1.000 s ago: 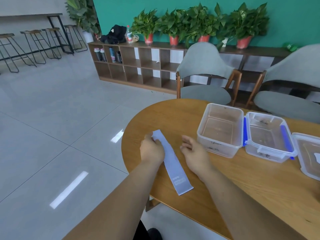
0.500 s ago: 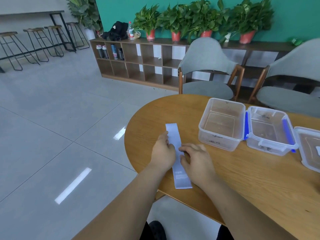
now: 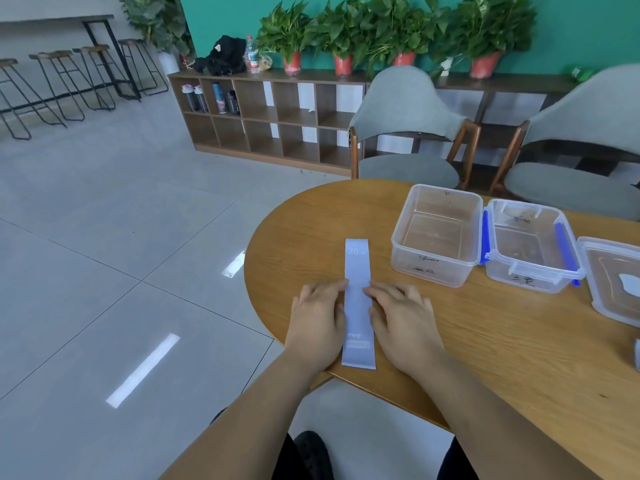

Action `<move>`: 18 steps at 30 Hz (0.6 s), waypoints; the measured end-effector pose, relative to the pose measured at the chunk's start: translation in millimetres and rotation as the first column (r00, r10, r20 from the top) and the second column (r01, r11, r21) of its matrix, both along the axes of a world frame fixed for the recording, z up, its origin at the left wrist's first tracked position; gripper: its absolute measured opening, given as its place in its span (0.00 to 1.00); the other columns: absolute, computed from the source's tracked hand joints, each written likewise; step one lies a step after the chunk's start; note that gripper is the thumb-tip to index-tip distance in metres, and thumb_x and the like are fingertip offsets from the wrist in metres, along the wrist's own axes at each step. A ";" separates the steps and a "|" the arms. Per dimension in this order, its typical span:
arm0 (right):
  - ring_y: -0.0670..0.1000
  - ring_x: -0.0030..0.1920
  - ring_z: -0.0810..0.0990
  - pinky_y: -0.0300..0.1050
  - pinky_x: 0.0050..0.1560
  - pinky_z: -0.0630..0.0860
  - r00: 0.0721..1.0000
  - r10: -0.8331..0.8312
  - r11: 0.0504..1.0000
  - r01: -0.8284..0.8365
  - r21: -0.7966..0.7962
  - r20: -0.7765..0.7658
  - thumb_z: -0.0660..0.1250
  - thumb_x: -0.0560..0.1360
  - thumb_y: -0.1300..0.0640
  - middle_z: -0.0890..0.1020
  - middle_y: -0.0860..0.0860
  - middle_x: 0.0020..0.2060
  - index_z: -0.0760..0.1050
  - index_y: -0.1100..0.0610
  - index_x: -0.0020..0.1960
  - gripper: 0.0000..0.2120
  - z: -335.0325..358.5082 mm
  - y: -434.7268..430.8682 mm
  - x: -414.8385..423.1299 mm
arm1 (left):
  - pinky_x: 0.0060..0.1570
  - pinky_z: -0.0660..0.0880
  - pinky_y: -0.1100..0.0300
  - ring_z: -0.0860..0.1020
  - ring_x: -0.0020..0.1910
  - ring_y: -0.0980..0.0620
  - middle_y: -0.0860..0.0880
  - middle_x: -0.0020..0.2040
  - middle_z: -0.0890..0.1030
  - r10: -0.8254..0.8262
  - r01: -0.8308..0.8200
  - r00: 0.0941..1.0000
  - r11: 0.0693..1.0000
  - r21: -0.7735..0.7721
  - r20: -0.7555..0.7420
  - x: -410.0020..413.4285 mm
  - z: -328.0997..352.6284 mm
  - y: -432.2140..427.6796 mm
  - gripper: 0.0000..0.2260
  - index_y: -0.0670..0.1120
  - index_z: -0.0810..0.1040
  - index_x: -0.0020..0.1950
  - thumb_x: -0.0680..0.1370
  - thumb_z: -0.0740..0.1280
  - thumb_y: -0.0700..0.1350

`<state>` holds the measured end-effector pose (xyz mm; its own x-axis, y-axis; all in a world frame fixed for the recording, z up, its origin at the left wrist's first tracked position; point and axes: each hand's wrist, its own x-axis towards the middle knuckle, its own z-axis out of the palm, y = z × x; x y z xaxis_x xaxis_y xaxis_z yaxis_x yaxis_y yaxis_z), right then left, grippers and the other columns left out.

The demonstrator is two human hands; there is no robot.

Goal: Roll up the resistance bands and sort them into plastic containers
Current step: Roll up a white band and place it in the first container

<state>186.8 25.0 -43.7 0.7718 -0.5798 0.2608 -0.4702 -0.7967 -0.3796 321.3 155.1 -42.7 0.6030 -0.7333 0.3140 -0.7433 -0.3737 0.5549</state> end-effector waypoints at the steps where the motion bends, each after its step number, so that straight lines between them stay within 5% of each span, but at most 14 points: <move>1: 0.46 0.74 0.63 0.50 0.67 0.65 1.000 0.003 1.000 -0.003 0.004 -0.018 0.59 0.85 0.49 0.71 0.37 0.76 0.72 0.43 0.75 0.20 0.3 -0.5 0.6 | 0.62 0.63 0.60 0.70 0.67 0.55 0.59 0.66 0.80 -0.018 0.018 1.000 1.000 -0.005 0.010 0.5 -1.0 0.9 0.21 0.55 0.77 0.73 0.81 0.64 0.41; 18: 0.44 0.71 0.67 0.47 0.65 0.65 0.996 -0.045 0.991 0.035 0.127 0.080 0.67 0.79 0.49 0.77 0.36 0.67 0.77 0.42 0.68 0.17 2.6 -1.0 -2.6 | 0.65 0.62 0.60 0.68 0.70 0.56 0.59 0.68 0.77 -0.063 0.064 0.998 0.997 0.048 -0.019 1.6 1.5 3.3 0.22 0.56 0.73 0.76 0.81 0.66 0.48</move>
